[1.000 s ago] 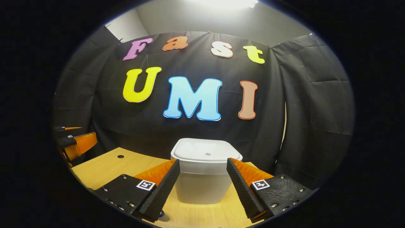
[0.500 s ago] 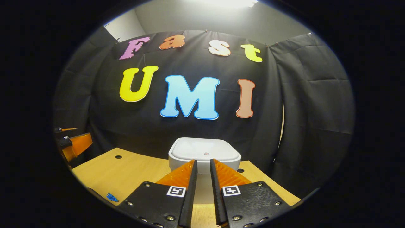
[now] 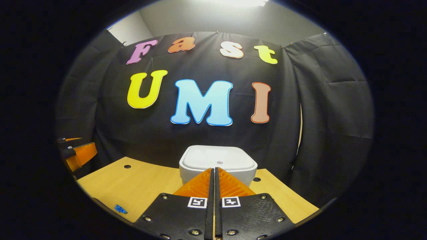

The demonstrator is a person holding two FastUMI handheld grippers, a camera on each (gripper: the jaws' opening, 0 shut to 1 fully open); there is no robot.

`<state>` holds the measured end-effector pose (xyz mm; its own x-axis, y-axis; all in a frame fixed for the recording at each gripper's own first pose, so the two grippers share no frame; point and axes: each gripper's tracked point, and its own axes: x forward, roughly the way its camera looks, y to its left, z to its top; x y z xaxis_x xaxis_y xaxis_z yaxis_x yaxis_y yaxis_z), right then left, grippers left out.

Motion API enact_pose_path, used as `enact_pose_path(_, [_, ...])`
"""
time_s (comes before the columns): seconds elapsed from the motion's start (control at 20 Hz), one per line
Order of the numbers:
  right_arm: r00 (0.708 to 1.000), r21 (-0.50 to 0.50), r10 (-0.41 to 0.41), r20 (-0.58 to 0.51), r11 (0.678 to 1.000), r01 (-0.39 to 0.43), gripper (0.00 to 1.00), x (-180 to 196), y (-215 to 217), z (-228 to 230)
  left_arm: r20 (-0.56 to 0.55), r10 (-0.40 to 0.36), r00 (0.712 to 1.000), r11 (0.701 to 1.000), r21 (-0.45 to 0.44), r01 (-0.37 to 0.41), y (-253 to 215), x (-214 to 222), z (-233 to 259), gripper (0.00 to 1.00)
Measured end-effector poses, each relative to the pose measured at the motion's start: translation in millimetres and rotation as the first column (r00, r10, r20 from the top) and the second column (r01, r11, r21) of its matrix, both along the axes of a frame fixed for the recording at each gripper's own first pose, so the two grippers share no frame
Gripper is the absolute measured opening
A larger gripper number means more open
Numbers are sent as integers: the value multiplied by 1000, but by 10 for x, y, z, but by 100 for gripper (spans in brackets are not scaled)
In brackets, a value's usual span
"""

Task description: Press the lid of the desktop garbage bin to open it, pick up the crumpled paper on the desktop and throw it into the bin, then pick up the pop can on the desktop and drop it into the bin, and finally close the garbage bin lid.

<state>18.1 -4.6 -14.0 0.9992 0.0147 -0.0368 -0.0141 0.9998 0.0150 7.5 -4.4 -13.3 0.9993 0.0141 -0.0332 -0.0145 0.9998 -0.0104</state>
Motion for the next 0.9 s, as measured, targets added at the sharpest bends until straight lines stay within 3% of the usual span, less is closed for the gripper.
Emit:
enact_pose_path(0.25, [1000,-56,9,0,998,-9,2,196,11,9,-3,4,1000,1000,1,-4,7,-5,-14,95])
enact_pose_path(0.9, [999,-14,7,-43,1000,-7,2,859,-130,-106,-22,59,998,998,9,-59,200,-31,-63,95])
